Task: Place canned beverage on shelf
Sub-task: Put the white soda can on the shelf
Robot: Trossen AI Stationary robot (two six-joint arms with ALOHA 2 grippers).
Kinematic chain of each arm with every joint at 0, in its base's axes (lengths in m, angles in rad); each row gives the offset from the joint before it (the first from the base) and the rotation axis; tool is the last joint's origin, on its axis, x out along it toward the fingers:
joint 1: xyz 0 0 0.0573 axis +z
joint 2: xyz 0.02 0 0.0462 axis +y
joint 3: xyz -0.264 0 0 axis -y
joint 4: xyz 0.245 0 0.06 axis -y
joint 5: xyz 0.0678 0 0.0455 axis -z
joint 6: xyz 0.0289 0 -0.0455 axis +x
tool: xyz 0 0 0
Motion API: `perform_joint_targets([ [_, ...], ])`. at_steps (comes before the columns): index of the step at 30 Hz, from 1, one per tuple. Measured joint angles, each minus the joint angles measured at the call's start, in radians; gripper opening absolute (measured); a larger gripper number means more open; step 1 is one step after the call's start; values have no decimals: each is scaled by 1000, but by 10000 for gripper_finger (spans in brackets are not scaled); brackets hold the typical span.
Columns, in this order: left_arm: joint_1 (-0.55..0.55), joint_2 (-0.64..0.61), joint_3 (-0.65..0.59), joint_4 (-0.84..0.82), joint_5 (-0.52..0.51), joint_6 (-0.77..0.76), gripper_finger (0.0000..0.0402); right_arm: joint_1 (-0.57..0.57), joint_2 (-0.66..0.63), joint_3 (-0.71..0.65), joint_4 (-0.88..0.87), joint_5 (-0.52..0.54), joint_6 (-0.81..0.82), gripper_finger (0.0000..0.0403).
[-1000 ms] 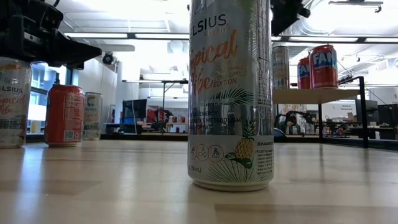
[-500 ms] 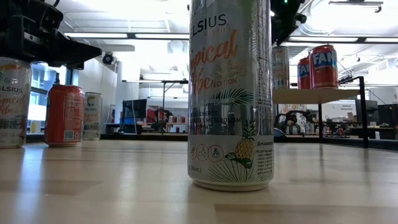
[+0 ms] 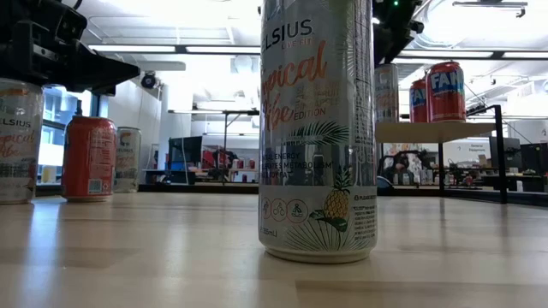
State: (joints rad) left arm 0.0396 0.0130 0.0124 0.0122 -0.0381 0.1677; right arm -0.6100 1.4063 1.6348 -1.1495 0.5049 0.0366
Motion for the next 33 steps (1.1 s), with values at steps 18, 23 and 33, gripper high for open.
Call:
perform_joint_targets([
  [18,0,0,0,0,0,0,3,24,-39,-1,-61,3,7,248],
  [23,0,0,0,0,0,0,3,24,-42,-1,-99,-1,6,248],
  [33,0,0,0,0,0,0,3,24,-45,-1,-108,5,7,248],
])
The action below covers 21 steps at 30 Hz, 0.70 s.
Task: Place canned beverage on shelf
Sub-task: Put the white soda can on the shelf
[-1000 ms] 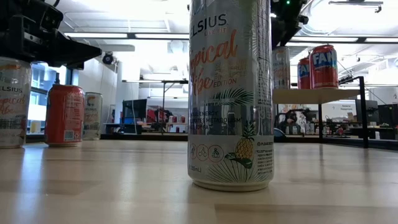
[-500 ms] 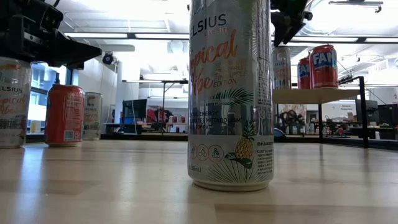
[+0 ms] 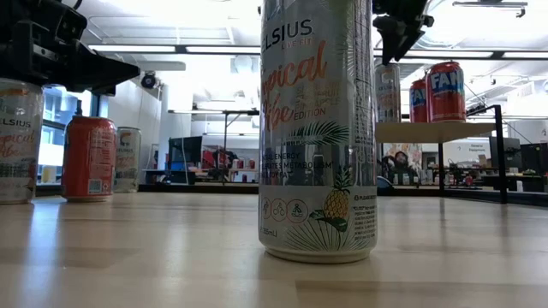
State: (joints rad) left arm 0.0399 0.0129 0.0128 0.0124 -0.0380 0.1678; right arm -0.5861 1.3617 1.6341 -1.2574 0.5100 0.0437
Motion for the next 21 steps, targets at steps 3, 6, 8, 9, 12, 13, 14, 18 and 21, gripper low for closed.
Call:
perform_joint_targets([
  [3,0,0,0,0,0,0,3,0,0,0,-11,18,0,248],
  [6,0,0,0,0,0,0,3,0,0,0,-21,39,0,248],
  [8,0,0,0,0,0,0,3,0,0,0,-21,40,0,248],
  [9,0,0,0,0,0,0,3,0,0,0,-21,41,0,248],
  [12,0,0,0,0,0,0,3,0,0,0,-19,41,0,248],
  [13,0,0,0,0,0,0,3,0,0,0,-19,41,0,248],
  [14,0,0,0,0,0,0,3,0,0,0,-19,42,-1,248],
  [18,0,0,0,0,0,0,3,0,0,0,-20,60,-3,248],
  [21,0,0,0,0,0,0,3,0,0,0,-20,63,-3,248],
])
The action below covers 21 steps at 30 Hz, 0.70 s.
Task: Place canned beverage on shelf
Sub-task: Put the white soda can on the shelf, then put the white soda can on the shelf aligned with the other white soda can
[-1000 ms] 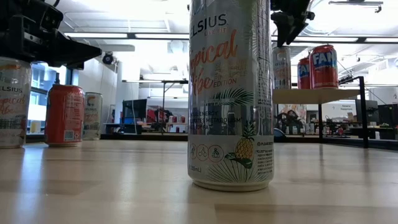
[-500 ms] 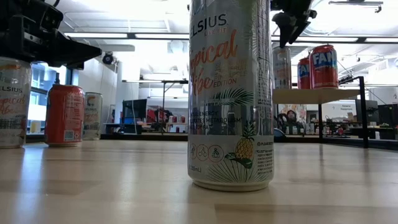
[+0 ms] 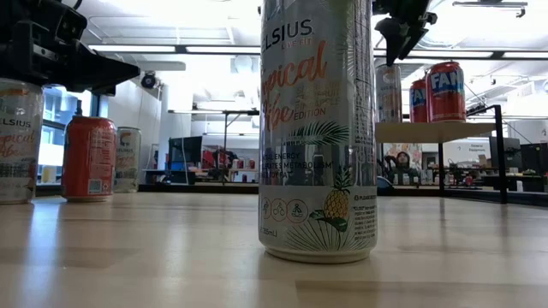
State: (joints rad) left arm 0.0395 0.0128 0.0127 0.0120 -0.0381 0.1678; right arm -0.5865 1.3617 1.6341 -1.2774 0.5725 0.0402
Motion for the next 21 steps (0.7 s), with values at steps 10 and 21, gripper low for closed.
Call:
perform_joint_targets([
  [10,0,0,0,0,0,0,3,30,-12,0,0,-23,0,248],
  [21,0,0,0,0,0,0,3,315,-70,0,34,-59,47,248],
])
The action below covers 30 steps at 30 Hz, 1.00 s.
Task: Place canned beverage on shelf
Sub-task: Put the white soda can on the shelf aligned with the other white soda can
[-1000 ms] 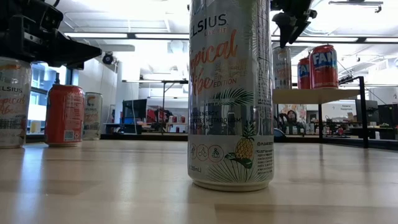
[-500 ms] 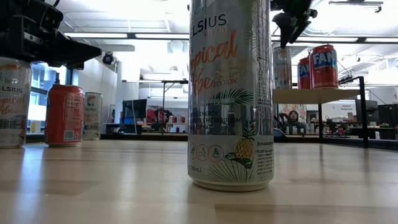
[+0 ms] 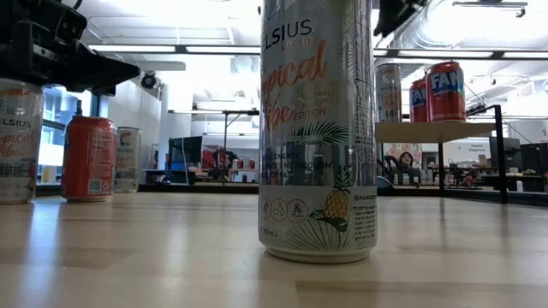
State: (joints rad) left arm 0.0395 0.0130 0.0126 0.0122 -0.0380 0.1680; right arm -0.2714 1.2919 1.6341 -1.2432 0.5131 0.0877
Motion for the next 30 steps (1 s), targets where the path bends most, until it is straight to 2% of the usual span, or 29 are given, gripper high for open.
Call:
perform_joint_targets([
  [8,0,0,0,0,0,0,3,362,-12,0,44,-1,87,248],
  [12,0,0,0,0,0,0,3,548,-10,-47,164,36,134,248],
  [17,0,0,0,0,0,0,3,767,-9,-202,383,36,185,248],
  [22,0,0,0,0,0,0,3,969,-8,-380,693,33,183,248],
  [27,0,0,0,0,0,0,3,1097,-8,-494,964,21,141,248],
  [30,0,0,0,0,0,0,3,1144,-8,-535,1032,-26,162,255],
])
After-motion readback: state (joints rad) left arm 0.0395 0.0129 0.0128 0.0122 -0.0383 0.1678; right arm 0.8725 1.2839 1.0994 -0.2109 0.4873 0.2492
